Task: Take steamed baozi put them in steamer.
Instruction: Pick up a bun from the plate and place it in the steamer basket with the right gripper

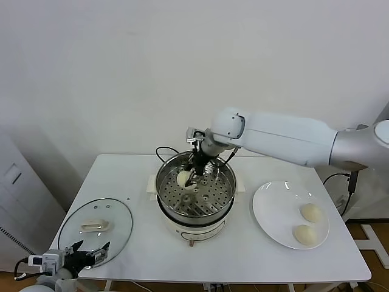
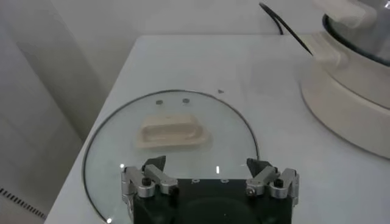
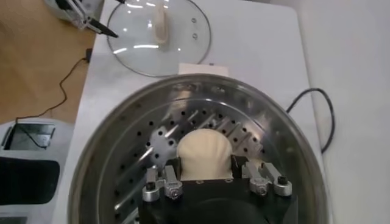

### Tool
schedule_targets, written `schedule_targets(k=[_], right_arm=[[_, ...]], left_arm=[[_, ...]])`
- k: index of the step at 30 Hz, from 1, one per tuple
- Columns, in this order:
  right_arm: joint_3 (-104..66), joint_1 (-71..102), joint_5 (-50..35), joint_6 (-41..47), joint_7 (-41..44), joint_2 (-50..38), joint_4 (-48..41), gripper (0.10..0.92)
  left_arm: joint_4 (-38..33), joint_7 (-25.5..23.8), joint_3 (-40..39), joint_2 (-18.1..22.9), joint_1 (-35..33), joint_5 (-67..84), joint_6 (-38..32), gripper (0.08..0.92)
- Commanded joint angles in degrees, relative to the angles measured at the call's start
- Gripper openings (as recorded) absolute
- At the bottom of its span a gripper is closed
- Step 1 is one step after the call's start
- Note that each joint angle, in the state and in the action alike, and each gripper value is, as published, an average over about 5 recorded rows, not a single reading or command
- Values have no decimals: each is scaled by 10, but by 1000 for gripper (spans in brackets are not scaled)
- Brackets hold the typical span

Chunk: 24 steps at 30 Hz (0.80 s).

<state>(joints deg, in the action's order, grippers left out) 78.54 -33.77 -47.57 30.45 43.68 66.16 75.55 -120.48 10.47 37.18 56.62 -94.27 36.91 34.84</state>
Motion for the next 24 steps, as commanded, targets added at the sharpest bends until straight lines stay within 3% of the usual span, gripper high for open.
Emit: schedule_targets(k=[1, 15, 18, 24], right_arm=[[-5, 32, 14, 9, -29, 20, -13, 509], [-12, 58, 19, 5, -38, 47, -44, 513], [-12, 60, 21, 4, -36, 48, -45, 552], [-19, 56, 26, -1, -26, 44, -48, 717]], left_arm=[[0, 0, -1, 1, 0, 0, 0, 823], [-1, -1, -1, 1, -1, 3, -1, 823], [-1, -1, -1, 1, -2, 3, -1, 823], [0, -1, -2, 2, -2, 3, -1, 823]])
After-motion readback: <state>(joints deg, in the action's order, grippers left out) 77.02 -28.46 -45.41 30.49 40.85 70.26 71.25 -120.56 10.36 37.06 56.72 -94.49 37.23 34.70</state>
